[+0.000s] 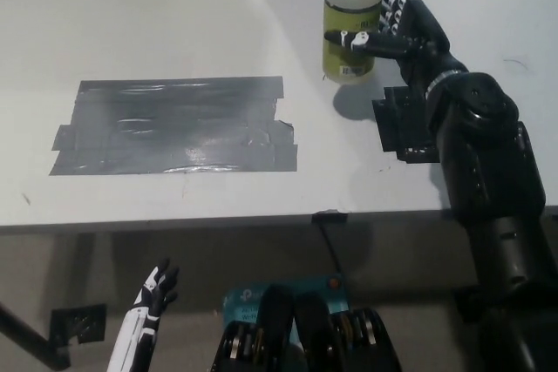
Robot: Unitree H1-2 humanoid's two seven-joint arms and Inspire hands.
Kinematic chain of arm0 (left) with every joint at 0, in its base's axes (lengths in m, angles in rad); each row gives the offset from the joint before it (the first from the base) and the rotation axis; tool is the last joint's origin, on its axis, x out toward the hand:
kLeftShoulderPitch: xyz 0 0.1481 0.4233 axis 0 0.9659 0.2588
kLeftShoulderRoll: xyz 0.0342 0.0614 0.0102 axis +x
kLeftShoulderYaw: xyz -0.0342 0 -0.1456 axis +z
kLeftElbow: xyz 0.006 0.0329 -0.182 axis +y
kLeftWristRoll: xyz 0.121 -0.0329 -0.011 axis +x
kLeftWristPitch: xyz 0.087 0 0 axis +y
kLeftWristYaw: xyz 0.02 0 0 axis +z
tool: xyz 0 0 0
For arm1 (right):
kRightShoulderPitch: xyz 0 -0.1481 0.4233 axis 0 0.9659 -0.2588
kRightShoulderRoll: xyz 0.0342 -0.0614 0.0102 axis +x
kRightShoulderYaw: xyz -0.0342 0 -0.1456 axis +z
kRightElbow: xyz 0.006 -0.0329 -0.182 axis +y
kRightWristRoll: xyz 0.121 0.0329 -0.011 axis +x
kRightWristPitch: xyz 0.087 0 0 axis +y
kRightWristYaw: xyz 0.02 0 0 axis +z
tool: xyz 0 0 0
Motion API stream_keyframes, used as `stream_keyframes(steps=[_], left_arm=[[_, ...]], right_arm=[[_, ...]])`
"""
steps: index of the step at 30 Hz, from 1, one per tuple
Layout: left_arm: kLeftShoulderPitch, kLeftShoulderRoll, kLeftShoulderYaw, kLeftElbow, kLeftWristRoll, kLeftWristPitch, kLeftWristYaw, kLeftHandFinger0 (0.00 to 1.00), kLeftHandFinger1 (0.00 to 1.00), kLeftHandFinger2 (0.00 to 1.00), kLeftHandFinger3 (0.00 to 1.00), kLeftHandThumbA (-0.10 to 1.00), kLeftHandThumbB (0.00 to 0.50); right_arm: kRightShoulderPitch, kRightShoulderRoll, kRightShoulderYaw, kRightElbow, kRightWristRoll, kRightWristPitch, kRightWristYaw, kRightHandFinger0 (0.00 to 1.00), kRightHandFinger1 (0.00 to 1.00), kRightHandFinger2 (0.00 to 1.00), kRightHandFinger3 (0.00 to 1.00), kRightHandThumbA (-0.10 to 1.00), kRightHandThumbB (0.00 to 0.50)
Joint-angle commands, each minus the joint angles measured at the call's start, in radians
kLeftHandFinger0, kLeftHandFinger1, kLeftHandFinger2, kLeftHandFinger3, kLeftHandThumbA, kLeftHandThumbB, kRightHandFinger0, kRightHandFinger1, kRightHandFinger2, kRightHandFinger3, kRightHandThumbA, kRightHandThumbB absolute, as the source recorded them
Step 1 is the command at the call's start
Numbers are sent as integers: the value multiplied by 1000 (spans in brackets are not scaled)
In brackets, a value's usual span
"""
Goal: A person hands a spray bottle to the robot which it grabs with its right hand and places on the black spot infront of it on the table
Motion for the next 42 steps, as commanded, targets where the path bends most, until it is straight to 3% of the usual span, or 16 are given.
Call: stream_keyframes(steps=[1,10,15,18,19,20,21,22,23,25,28,30,32,36,39,42], left_arm=[[-9,2,2,-33,14,-27,11,1000,1000,1000,1000,1000,45],[-20,2,6,-41,17,-16,12,1000,1000,1000,1000,1000,28],[-15,-1,6,-53,11,1,9,1000,1000,1000,1000,1000,28],[-16,-2,5,-49,10,-5,10,1000,1000,1000,1000,1000,36],[-18,-2,5,-51,13,-4,11,1000,1000,1000,1000,1000,41],[-21,-1,5,-49,12,-8,11,1000,1000,1000,1000,1000,33],[-23,0,6,-46,9,-13,10,1000,1000,1000,1000,1000,33],[-23,0,6,-46,9,-14,10,1000,1000,1000,1000,1000,31],[-25,2,7,-48,8,-11,9,1000,1000,1000,1000,1000,36],[-25,4,7,-48,12,-12,10,1000,1000,1000,1000,1000,33],[-28,9,11,-46,2,-10,5,1000,1000,1000,1000,1000,37],[-23,8,11,-48,1,-7,4,1000,1000,1000,1000,1000,35],[-22,5,12,-48,-18,-4,-1,1000,1000,1000,1000,1000,34],[-21,5,11,-49,-2,-6,6,1000,1000,1000,1000,1000,28],[-21,5,10,-44,1,-10,7,1000,1000,1000,1000,1000,36],[-22,9,11,-52,-1,4,3,1000,1000,1000,1000,1000,31]], right_arm=[[-85,10,-10,-8,40,-50,7,1000,1000,1000,1000,1000,497],[-141,9,37,40,12,-55,18,1000,1000,1000,1000,1000,479],[-169,3,101,88,-17,34,44,1000,1000,1000,1000,1000,465],[-196,12,78,169,24,60,52,1000,1000,1000,1000,867,433],[-213,16,55,227,51,36,61,912,886,1000,1000,755,439],[-223,15,60,257,35,16,43,598,583,715,1000,618,454],[-233,14,69,289,12,-7,19,598,583,715,1000,618,454],[-237,13,71,299,8,-13,15,267,339,540,1000,621,456],[-244,15,76,316,-8,-30,-10,11,82,346,464,464,413],[-245,14,83,314,-25,-24,-30,0,174,520,401,376,401],[-241,11,91,311,-37,-31,-35,0,224,579,299,337,406],[-219,4,110,271,-62,-26,-42,0,251,578,51,385,408],[-209,-1,122,247,-77,-23,-52,0,274,555,69,420,396],[-185,-10,129,194,-108,-73,-97,18,410,673,454,424,387],[-152,-32,147,89,-177,-109,-170,10,319,553,398,563,430],[-125,-45,131,15,-193,-129,-208,10,271,467,425,584,380]])
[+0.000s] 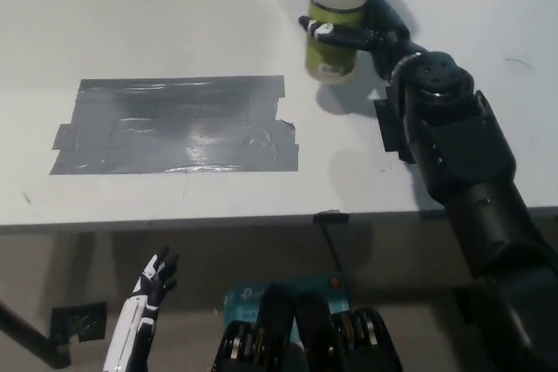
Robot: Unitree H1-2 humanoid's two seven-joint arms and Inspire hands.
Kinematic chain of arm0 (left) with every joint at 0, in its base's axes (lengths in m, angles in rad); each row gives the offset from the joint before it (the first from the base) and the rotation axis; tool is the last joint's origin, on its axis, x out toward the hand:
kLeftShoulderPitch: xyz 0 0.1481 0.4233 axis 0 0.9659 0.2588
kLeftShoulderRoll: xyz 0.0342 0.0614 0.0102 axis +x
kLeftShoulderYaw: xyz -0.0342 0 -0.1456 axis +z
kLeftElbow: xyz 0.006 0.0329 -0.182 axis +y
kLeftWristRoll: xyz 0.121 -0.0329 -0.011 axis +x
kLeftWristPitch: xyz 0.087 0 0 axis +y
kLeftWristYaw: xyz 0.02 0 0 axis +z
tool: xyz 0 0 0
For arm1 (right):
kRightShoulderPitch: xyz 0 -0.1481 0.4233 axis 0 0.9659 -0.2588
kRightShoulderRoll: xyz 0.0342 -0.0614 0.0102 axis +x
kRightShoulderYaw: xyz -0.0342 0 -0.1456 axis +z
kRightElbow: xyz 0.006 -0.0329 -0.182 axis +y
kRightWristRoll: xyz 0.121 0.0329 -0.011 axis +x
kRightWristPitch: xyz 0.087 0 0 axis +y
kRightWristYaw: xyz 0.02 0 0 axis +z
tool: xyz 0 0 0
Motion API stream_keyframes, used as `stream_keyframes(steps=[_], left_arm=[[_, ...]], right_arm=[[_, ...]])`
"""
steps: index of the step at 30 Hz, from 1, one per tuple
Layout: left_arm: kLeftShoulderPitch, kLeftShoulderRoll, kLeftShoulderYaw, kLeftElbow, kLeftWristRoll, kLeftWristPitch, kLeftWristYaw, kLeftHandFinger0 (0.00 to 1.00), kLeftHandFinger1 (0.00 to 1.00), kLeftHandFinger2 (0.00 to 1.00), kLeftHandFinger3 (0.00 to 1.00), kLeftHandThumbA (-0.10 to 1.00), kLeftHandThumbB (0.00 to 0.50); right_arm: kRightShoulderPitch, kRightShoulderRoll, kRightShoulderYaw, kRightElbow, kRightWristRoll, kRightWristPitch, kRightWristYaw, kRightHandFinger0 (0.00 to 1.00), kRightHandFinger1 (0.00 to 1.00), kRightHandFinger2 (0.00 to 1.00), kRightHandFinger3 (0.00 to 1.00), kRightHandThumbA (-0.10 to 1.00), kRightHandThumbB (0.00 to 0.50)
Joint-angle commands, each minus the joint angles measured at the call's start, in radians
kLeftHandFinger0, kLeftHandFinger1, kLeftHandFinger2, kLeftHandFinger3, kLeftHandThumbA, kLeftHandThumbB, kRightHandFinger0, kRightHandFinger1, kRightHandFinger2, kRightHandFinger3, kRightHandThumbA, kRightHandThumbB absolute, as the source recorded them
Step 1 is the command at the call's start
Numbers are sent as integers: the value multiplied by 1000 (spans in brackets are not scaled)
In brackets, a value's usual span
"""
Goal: A person hands a spray bottle to the robot which it grabs with its right hand and places on the black spot infront of it on the table
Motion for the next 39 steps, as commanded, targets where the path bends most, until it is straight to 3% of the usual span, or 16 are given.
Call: stream_keyframes(steps=[1,3,5,9,13,16,21,24,26,28,33,39], left_arm=[[1,8,8,-35,-7,2,0,1000,1000,1000,1000,1000,31],[3,9,10,-31,-10,-3,0,1000,1000,1000,1000,1000,39],[2,11,11,-27,-3,-8,3,1000,1000,1000,1000,1000,34],[7,14,14,-21,-10,-15,2,1000,1000,1000,1000,1000,19],[10,11,18,-19,-10,-24,8,1000,1000,1000,1000,1000,17],[9,10,20,-19,-5,-24,11,1000,1000,1000,1000,1000,9],[13,11,19,-17,-5,-27,6,1000,1000,1000,1000,1000,0],[13,11,19,-15,-9,-30,5,1000,1000,1000,1000,1000,12],[12,11,19,-16,-7,-30,6,1000,1000,1000,1000,1000,5],[12,10,19,-18,1,-30,11,1000,1000,1000,1000,1000,0],[14,13,13,-19,4,-29,4,1000,1000,1000,1000,1000,0],[14,9,13,-18,1,-29,5,1000,1000,1000,1000,1000,1]], right_arm=[[-31,-41,-5,-146,-81,-130,-113,2,255,459,431,594,378],[-6,-63,5,-156,-140,-208,-180,0,185,383,338,640,414],[14,-75,-5,-176,-149,-210,-194,0,148,336,248,685,428],[60,-103,-23,-185,-155,-229,-215,56,206,387,120,716,444],[95,-117,-31,-133,-166,-298,-263,101,300,504,172,734,444],[100,-117,-33,-112,-171,-310,-284,92,246,468,236,737,453],[127,-105,-49,-74,-143,-383,-289,11,171,372,209,649,438],[135,-93,-61,-64,-125,-400,-291,35,244,436,261,685,491],[139,-81,-69,-43,-115,-436,-303,79,325,523,350,715,500],[146,-67,-65,-32,-134,-459,-339,56,300,501,369,716,491],[161,-31,-86,-20,-109,-509,-351,39,268,464,362,669,455],[164,7,-89,-3,-130,-556,-402,0,153,352,203,727,454]])
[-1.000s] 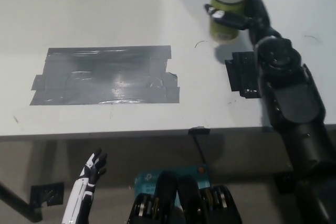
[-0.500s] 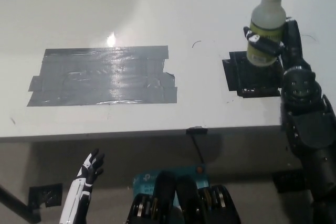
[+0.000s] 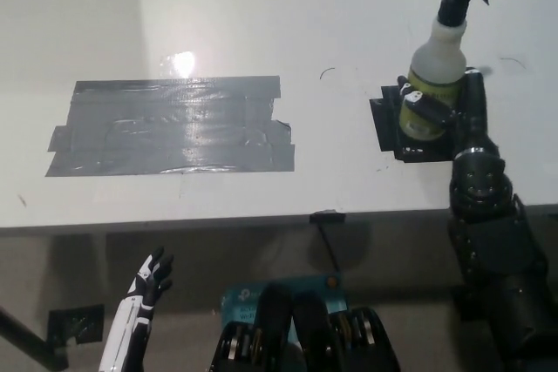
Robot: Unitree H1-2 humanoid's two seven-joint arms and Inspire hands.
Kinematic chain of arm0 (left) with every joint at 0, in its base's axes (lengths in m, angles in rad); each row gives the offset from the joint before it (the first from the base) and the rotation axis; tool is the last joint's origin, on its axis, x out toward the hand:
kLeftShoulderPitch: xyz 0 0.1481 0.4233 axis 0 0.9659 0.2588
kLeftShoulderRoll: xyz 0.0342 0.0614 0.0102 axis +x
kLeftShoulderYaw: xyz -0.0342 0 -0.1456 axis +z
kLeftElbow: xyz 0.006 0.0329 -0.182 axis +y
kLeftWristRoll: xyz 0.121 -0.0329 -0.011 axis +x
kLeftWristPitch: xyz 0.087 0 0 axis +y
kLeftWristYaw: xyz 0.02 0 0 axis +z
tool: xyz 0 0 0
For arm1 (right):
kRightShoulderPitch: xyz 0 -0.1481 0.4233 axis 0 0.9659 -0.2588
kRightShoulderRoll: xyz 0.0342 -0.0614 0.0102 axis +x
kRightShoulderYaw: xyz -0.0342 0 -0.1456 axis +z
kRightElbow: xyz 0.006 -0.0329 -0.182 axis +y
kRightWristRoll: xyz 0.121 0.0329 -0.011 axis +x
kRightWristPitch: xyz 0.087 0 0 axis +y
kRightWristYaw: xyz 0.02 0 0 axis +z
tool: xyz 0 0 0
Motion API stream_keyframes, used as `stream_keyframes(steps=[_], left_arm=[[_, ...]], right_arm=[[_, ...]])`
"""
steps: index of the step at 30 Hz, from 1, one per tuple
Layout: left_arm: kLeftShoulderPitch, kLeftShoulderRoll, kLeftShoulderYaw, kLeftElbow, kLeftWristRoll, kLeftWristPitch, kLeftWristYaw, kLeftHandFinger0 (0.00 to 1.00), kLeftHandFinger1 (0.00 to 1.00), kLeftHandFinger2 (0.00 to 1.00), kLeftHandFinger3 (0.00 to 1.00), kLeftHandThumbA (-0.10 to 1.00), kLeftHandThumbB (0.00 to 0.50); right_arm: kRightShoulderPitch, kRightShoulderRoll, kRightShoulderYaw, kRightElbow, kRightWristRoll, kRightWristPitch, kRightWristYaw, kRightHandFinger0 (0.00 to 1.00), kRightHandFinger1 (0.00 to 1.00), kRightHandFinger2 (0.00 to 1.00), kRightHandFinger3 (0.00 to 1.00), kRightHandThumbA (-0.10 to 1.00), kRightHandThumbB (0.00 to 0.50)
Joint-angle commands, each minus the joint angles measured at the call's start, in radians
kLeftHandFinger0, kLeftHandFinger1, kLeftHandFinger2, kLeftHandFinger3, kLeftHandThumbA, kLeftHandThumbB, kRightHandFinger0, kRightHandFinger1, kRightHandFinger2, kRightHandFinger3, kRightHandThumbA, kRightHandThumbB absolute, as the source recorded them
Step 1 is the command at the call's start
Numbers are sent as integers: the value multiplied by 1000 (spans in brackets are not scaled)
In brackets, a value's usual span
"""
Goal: A person hands a spray bottle to the robot which it grabs with its right hand and places on the black spot infront of it on the table
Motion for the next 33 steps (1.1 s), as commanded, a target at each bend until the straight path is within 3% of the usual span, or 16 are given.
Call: stream_keyframes(steps=[1,3,7,9,10,11,12,13,15,22,25,33], left_arm=[[14,4,2,-21,-5,-28,3,1000,1000,1000,1000,1000,10],[15,3,2,-22,-6,-28,3,1000,1000,1000,1000,1000,3],[10,3,1,-16,-1,-39,5,1000,1000,1000,1000,1000,0],[11,6,0,-19,12,-41,8,1000,1000,1000,1000,1000,0],[11,6,0,-20,14,-39,10,1000,1000,1000,1000,1000,0],[6,7,0,-21,16,-36,9,1000,1000,1000,1000,1000,0],[5,7,0,-22,16,-36,9,1000,1000,1000,1000,1000,0],[4,7,1,-21,12,-35,8,1000,1000,1000,1000,1000,0],[3,7,3,-17,-3,-41,2,1000,1000,1000,1000,1000,0],[3,12,1,-17,2,-40,0,1000,1000,1000,1000,1000,0],[4,14,0,-20,4,-37,-1,1000,1000,1000,1000,1000,0],[2,12,-1,-8,1,-47,0,1000,1000,1000,1000,1000,7]], right_arm=[[-85,36,-26,-35,-2,-252,-121,5,165,362,200,740,463],[-86,41,-26,-25,-7,-255,-131,8,167,363,188,753,459],[-73,41,-28,-16,10,-289,-106,48,206,404,210,672,415],[-61,42,-36,-23,45,-275,-57,118,304,532,361,662,437],[-60,42,-36,-24,49,-273,-49,291,478,696,548,624,475],[-40,16,-1,-51,53,-231,48,708,965,1000,1000,783,481],[-35,9,8,-58,54,-219,75,912,1000,1000,1000,762,486],[-23,-7,26,-71,79,-200,158,1000,1000,1000,1000,753,486],[-7,-46,66,-72,95,-173,287,1000,1000,1000,1000,810,499],[42,-128,119,-80,80,-160,366,1000,1000,1000,1000,814,500],[70,-163,123,-122,113,-143,423,1000,1000,1000,1000,765,500],[127,-210,114,-237,148,-42,481,1000,1000,1000,1000,772,500]])
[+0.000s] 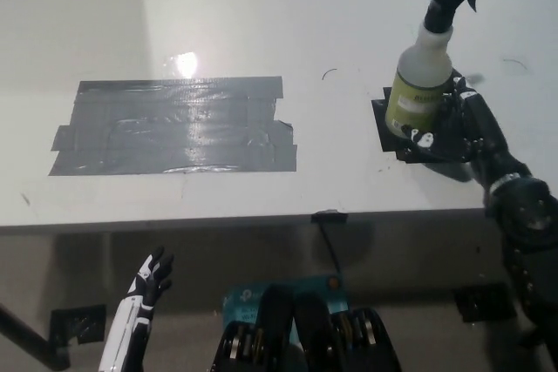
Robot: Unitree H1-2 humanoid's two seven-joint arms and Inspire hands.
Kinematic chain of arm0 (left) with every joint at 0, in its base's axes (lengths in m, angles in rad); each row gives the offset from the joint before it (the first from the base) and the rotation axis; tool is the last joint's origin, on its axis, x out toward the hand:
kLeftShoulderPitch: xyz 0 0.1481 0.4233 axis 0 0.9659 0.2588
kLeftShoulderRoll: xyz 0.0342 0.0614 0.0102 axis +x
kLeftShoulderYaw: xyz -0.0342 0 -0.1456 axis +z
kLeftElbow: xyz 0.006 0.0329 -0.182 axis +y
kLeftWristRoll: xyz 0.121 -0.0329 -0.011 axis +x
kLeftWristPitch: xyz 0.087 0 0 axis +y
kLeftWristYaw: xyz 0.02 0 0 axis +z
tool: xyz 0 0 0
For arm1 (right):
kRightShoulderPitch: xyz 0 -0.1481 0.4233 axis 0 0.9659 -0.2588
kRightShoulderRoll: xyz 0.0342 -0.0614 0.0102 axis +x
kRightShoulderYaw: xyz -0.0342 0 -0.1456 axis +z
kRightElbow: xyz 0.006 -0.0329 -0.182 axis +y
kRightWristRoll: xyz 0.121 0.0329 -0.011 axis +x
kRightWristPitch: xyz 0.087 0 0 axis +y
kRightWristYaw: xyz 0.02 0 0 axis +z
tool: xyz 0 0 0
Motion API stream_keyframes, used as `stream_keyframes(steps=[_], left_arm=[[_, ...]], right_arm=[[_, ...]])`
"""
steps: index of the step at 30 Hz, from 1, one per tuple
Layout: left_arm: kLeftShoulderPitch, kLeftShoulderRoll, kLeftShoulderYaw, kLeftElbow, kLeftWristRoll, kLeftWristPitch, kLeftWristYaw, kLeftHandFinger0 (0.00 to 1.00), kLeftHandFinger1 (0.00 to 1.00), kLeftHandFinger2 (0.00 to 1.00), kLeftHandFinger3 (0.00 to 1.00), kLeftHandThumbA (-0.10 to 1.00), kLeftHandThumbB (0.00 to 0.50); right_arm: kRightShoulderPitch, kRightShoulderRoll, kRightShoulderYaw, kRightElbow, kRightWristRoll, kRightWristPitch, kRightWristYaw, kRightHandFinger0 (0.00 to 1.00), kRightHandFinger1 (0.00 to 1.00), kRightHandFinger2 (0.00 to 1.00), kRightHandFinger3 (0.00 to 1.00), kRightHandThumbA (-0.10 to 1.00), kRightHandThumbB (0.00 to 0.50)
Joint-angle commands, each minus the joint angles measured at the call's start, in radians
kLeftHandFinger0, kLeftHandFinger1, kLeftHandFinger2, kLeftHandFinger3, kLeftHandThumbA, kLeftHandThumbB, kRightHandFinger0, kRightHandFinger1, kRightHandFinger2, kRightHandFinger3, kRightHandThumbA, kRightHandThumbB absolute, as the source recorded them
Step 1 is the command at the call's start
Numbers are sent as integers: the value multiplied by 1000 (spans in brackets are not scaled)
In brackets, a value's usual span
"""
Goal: A person hands a spray bottle to the robot which it grabs with its right hand and places on the black spot infront of it on the table
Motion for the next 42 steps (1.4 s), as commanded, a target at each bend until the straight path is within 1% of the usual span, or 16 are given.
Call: stream_keyframes(steps=[1,8,9,12,14,16,18,19,23,25,27,34,36,38,41,42], left_arm=[[3,7,-1,-13,-3,-37,0,1000,1000,1000,1000,1000,1],[-2,11,1,-15,-6,-36,-3,1000,1000,1000,1000,1000,19],[-4,14,2,-14,-7,-38,-4,1000,1000,1000,1000,1000,16],[-12,15,3,-4,-11,-43,-4,1000,1000,1000,1000,1000,15],[-13,15,3,-3,-9,-45,-3,1000,1000,1000,1000,1000,18],[-17,14,4,2,-8,-49,-1,1000,1000,1000,1000,1000,12],[-17,13,4,1,-9,-47,-1,1000,1000,1000,1000,1000,17],[-16,13,3,1,-8,-45,-1,1000,1000,1000,1000,1000,19],[-14,16,-1,1,9,-47,1,1000,1000,1000,1000,1000,19],[-6,17,-2,1,4,-50,-1,1000,1000,1000,1000,1000,22],[-2,18,-3,4,4,-55,-3,1000,1000,1000,1000,1000,31],[-2,14,-7,14,-11,-63,-8,1000,1000,1000,1000,1000,27],[-1,16,-8,13,-7,-64,-9,1000,1000,1000,1000,1000,20],[0,16,-9,15,-8,-69,-8,1000,1000,1000,1000,1000,10],[9,20,-16,9,17,-72,-2,1000,1000,1000,1000,1000,1],[8,20,-16,9,19,-72,-1,1000,1000,1000,1000,1000,13]], right_arm=[[0,-34,-13,-96,70,54,111,1000,1000,1000,1000,752,500],[59,-66,-59,-139,111,36,144,1000,1000,1000,1000,758,500],[88,-71,-75,-187,132,30,148,1000,1000,1000,1000,749,500],[193,-79,-116,-406,211,89,172,1000,1000,1000,1000,804,500],[238,-78,-125,-496,227,95,175,1000,1000,1000,1000,841,500],[353,-70,-123,-730,256,120,168,1000,1000,1000,1000,890,500],[403,-63,-118,-830,270,145,162,1000,1000,1000,1000,871,500],[464,-59,-105,-928,248,142,152,1000,1000,1000,1000,932,500],[634,-3,-41,-1108,248,66,144,1000,1000,1000,1000,963,500],[704,43,-2,-1131,139,25,119,1000,1000,1000,1000,999,500],[732,57,20,-1133,99,21,118,1000,1000,1000,1000,1000,500],[710,135,94,-976,31,-11,113,1000,1000,1000,1000,1000,500],[710,137,105,-909,-5,-46,104,1000,1000,1000,1000,1000,489],[716,129,119,-809,-59,-123,97,1000,1000,1000,1000,945,479],[732,115,129,-745,-60,-139,108,1000,1000,1000,1000,964,472],[734,109,131,-736,-72,-136,106,1000,1000,1000,1000,987,475]])
